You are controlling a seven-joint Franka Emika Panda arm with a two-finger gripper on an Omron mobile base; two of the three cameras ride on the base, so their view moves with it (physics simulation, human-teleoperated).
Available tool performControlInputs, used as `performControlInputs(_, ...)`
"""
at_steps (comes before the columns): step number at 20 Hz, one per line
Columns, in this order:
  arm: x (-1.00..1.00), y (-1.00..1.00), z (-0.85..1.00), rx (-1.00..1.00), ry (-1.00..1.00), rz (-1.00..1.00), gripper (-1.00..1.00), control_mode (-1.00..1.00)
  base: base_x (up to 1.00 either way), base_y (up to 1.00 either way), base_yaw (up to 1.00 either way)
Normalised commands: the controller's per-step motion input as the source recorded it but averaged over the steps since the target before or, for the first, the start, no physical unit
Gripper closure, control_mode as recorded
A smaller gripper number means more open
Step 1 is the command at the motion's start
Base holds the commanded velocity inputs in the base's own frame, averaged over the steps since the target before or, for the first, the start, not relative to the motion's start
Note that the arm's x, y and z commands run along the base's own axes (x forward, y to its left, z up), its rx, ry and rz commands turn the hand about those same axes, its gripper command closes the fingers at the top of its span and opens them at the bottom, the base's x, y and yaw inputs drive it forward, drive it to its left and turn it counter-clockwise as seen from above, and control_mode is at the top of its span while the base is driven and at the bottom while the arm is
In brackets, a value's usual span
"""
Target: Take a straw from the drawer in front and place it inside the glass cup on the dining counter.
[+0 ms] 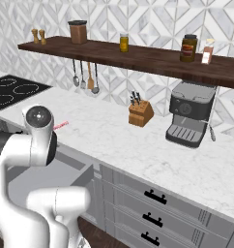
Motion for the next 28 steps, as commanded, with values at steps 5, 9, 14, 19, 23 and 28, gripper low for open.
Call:
performControlInputs(5, 0.09, -0.01, -0.62, -0.15, -0.07, -0.06, 1.0, -1.0, 0.0, 0.0, 0.0)
performControlInputs(9, 0.07, 0.0, -0.32, -0.14, 0.0, -0.07, 1.0, -1.0, 0.0, 0.0, 0.0)
performControlInputs(14, 0.0, 0.0, 0.0, 0.0, 0.0, 0.0, 1.0, 1.0, -0.06, -0.05, -0.07)
performControlInputs(19, 0.0, 0.0, 0.0, 0.0, 0.0, 0.0, 1.0, 1.0, -0.18, -0.23, -0.07)
performControlInputs(23, 0.0, 0.0, 0.0, 0.0, 0.0, 0.0, 1.0, 1.0, -0.3, -0.34, -0.04)
performControlInputs(28, 0.0, 0.0, 0.0, 0.0, 0.0, 0.0, 1.0, 1.0, -0.47, -0.15, 0.0)
